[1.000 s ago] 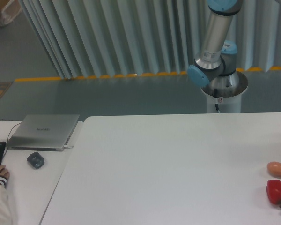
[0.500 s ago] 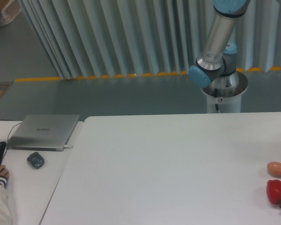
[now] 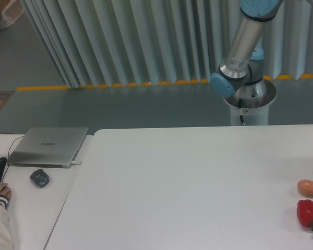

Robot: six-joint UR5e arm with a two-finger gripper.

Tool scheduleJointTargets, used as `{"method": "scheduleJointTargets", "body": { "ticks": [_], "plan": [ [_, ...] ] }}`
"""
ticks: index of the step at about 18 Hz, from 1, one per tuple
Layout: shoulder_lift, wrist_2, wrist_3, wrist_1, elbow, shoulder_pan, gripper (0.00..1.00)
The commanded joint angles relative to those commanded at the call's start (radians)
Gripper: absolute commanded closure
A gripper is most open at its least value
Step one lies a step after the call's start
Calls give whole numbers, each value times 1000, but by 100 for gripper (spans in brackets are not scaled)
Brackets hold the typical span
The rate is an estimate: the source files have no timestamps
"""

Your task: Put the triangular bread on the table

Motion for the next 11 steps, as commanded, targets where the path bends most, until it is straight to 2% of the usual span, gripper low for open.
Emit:
{"method": "scheduleJointTargets", "body": {
  "ticks": [4,8,11],
  "plan": [
    [29,0,0,-24,40,-6,100],
    [84,-31,-32,-142,83,-46,100],
    [118,-132,-161,-192,84,-103,100]
  ]
}}
